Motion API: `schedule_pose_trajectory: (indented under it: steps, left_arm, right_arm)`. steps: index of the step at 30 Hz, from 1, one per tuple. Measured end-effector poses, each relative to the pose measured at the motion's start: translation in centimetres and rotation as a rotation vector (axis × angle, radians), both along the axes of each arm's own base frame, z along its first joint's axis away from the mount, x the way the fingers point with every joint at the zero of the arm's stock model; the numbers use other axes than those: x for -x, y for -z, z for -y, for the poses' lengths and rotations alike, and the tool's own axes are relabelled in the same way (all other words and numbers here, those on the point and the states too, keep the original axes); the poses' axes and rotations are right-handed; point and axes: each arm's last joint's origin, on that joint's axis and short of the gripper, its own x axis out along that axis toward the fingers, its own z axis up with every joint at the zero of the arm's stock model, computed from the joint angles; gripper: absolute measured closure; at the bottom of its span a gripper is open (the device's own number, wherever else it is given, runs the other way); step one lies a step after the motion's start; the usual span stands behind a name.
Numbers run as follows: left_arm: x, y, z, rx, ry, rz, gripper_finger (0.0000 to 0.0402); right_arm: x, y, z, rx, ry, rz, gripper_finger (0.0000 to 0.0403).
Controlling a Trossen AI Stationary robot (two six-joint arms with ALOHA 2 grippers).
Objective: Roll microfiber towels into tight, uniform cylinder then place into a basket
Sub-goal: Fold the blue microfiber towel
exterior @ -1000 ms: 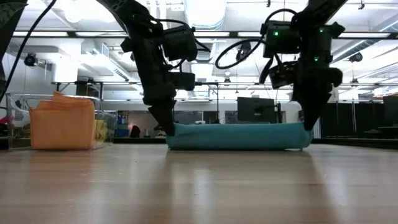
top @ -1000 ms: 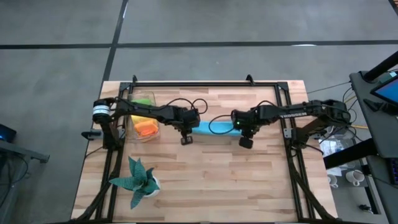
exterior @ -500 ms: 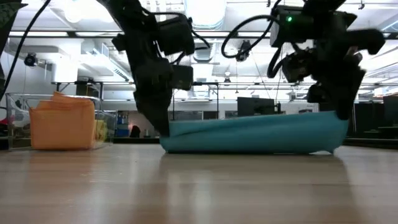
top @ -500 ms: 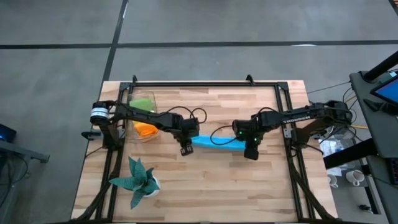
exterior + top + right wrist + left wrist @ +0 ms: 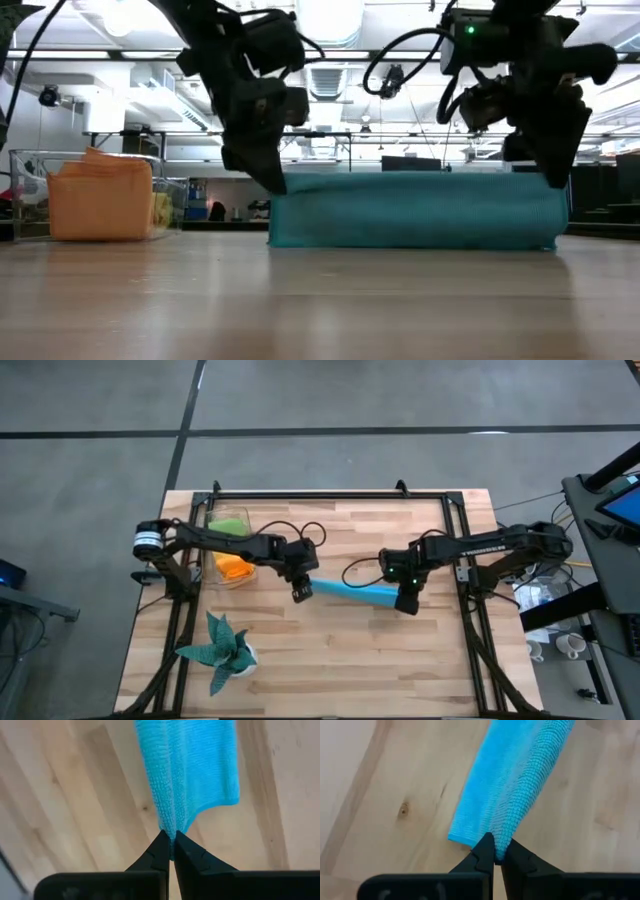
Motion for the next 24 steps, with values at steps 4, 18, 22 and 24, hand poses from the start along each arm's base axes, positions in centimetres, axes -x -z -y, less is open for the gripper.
schedule_pose_trajectory:
  steps: [4, 18, 22, 24]
  left_arm:
    - [0.0, 0.5, -0.1, -0.045, 0.01, 0.014, 0.04]
    - [-0.3, -1.4, -2.8, -0.644, -0.081, 0.082, 0.04]
    - [0.0, -0.6, -2.8, -0.689, -0.081, 0.075, 0.04]
    - [0.3, 0.1, -2.6, -0.668, -0.082, 0.067, 0.04]
  right_arm:
    - [0.0, 0.0, 0.1, 0.08, -0.057, 0.007, 0.0394]
    - [1.2, -4.0, 2.1, 0.747, -0.043, 0.029, 0.0394]
    - [1.5, -3.1, 2.1, 0.766, -0.042, 0.019, 0.0394]
    - [1.6, -2.2, 1.8, 0.747, -0.047, 0.025, 0.0394]
